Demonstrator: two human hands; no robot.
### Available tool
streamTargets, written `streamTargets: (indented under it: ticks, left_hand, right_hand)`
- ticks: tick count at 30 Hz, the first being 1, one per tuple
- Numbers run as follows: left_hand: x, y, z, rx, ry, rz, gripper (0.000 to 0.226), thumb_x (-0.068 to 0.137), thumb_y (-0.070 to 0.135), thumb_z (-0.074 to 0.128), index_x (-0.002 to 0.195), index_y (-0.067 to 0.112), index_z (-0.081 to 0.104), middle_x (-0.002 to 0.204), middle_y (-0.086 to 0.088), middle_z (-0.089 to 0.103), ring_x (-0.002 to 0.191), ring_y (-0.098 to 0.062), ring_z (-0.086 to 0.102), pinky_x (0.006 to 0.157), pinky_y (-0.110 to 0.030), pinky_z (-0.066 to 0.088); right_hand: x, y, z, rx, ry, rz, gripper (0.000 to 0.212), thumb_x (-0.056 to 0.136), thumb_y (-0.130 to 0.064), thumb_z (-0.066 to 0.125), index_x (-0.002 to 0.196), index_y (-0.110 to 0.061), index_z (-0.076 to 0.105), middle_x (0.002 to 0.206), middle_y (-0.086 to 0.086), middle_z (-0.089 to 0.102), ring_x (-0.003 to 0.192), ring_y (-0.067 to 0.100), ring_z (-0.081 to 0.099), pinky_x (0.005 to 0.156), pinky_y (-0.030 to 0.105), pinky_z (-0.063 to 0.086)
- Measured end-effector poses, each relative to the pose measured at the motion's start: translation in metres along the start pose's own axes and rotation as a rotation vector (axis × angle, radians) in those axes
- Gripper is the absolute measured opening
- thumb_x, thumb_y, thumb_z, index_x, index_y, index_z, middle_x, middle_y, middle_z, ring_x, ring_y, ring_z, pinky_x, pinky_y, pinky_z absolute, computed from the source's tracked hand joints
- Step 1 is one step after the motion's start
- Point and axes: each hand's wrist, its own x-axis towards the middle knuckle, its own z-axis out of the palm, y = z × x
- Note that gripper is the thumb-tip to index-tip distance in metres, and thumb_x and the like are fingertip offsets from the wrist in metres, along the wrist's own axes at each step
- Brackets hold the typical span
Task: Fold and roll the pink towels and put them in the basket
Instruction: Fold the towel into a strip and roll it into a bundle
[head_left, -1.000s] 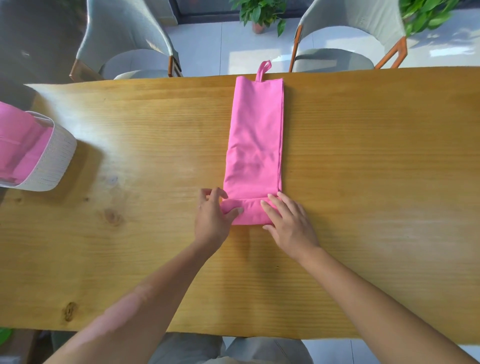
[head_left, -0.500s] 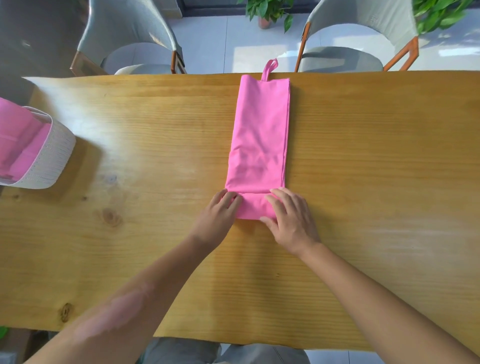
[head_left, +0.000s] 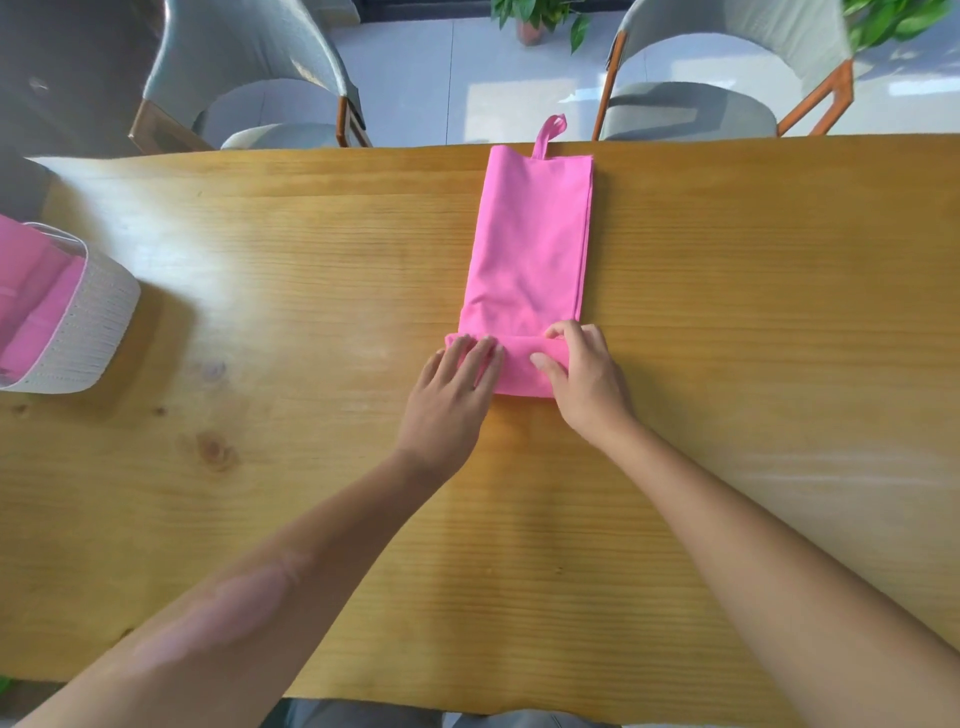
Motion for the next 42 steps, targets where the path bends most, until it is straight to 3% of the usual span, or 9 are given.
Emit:
streamTargets:
  ticks: [6, 9, 13, 17, 25, 29, 32, 36, 42]
  left_hand:
    - [0.020, -0.012, 0.008, 0.077, -0.087, 0.014, 0.081, 0.082, -0.003, 0.069, 0.155, 0.002, 0.033, 0.159, -0.015, 0.037, 0.150, -0.037, 0.027, 0.120, -0.049, 0.031]
    - [0.036, -0.019, 0.004, 0.087, -0.103, 0.046, 0.075, 0.082, 0.000, 0.068, 0.152, 0.003, 0.040, 0.153, -0.012, 0.045, 0.147, -0.035, 0.034, 0.120, -0.046, 0.032]
    - [0.065, -0.027, -0.005, -0.023, -0.104, 0.039, 0.054, 0.073, -0.002, 0.072, 0.126, 0.008, 0.065, 0.122, -0.007, 0.068, 0.119, -0.032, 0.058, 0.093, -0.049, 0.054]
    - [0.075, -0.028, -0.009, -0.087, -0.265, -0.005, 0.057, 0.071, 0.015, 0.075, 0.127, 0.021, 0.064, 0.113, 0.002, 0.069, 0.109, -0.025, 0.058, 0.080, -0.044, 0.056]
    - [0.047, -0.023, -0.012, -0.290, -0.489, -0.077, 0.051, 0.075, 0.032, 0.069, 0.124, 0.024, 0.057, 0.103, 0.004, 0.061, 0.090, -0.022, 0.059, 0.070, -0.028, 0.039]
    - [0.013, -0.019, -0.007, -0.574, -0.396, -0.256, 0.055, 0.072, 0.034, 0.068, 0.123, 0.024, 0.047, 0.116, 0.008, 0.051, 0.095, -0.013, 0.054, 0.066, -0.011, 0.039]
    - [-0.014, -0.012, 0.000, -0.771, -0.291, -0.450, 0.042, 0.081, 0.034, 0.067, 0.117, 0.022, 0.048, 0.109, 0.005, 0.052, 0.089, -0.010, 0.053, 0.066, -0.016, 0.041]
    - [-0.038, 0.004, 0.005, -0.709, -0.204, -0.580, 0.036, 0.093, 0.044, 0.062, 0.123, 0.028, 0.053, 0.113, 0.005, 0.046, 0.090, -0.004, 0.056, 0.073, -0.019, 0.048]
    - [-0.055, 0.028, 0.007, -0.590, -0.038, -0.742, 0.036, 0.096, 0.047, 0.053, 0.123, 0.023, 0.053, 0.109, 0.000, 0.043, 0.087, -0.021, 0.056, 0.074, -0.035, 0.049]
  right_hand:
    - [0.007, -0.005, 0.013, 0.000, 0.151, 0.131, 0.026, 0.100, -0.029, 0.056, 0.120, -0.014, 0.062, 0.116, 0.010, 0.055, 0.107, 0.032, 0.052, 0.090, 0.036, 0.041]
    - [0.000, -0.002, 0.017, -0.208, 0.257, -0.064, 0.039, 0.099, -0.034, 0.055, 0.129, -0.009, 0.059, 0.130, 0.012, 0.053, 0.120, 0.034, 0.048, 0.100, 0.044, 0.043]
    - [-0.007, 0.009, 0.016, -0.452, 0.106, -0.243, 0.066, 0.087, -0.052, 0.066, 0.138, -0.012, 0.050, 0.141, 0.010, 0.049, 0.136, 0.031, 0.039, 0.109, 0.047, 0.037]
    - [-0.009, 0.018, 0.010, -0.451, 0.088, -0.282, 0.064, 0.081, -0.036, 0.079, 0.135, -0.011, 0.054, 0.127, 0.007, 0.056, 0.121, 0.031, 0.048, 0.102, 0.045, 0.043]
    - [-0.039, 0.030, 0.000, -0.195, -0.036, -0.275, 0.060, 0.087, -0.046, 0.071, 0.129, -0.011, 0.047, 0.121, 0.005, 0.060, 0.108, 0.025, 0.051, 0.093, 0.036, 0.046]
    - [-0.052, 0.034, -0.004, -0.117, -0.052, -0.230, 0.065, 0.085, -0.050, 0.071, 0.133, -0.018, 0.041, 0.121, 0.003, 0.054, 0.107, 0.020, 0.056, 0.086, 0.031, 0.046]
    - [-0.057, 0.031, -0.003, -0.034, -0.102, -0.114, 0.063, 0.085, -0.055, 0.067, 0.133, -0.030, 0.034, 0.121, -0.003, 0.046, 0.098, 0.016, 0.055, 0.073, 0.031, 0.047]
    - [-0.065, 0.028, 0.006, 0.031, -0.140, -0.008, 0.056, 0.085, -0.055, 0.067, 0.127, -0.037, 0.035, 0.117, -0.008, 0.043, 0.095, 0.017, 0.057, 0.074, 0.035, 0.050]
    - [-0.067, 0.021, 0.016, 0.051, -0.197, 0.087, 0.060, 0.086, -0.054, 0.068, 0.129, -0.034, 0.032, 0.127, -0.001, 0.045, 0.104, 0.020, 0.055, 0.083, 0.037, 0.047]
